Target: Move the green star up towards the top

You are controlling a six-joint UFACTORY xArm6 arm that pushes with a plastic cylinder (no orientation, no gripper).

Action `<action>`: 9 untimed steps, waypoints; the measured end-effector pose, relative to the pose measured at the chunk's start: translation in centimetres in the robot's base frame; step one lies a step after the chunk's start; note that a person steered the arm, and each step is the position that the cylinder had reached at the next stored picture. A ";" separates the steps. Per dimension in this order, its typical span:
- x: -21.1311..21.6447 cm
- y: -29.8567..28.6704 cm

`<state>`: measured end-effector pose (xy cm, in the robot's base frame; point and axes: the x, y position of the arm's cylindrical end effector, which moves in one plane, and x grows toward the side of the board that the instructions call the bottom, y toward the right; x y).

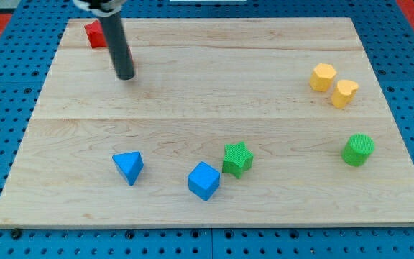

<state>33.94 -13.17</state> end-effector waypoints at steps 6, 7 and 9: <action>2.7 0.0; 6.9 11.3; 18.3 22.2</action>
<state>52.20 9.01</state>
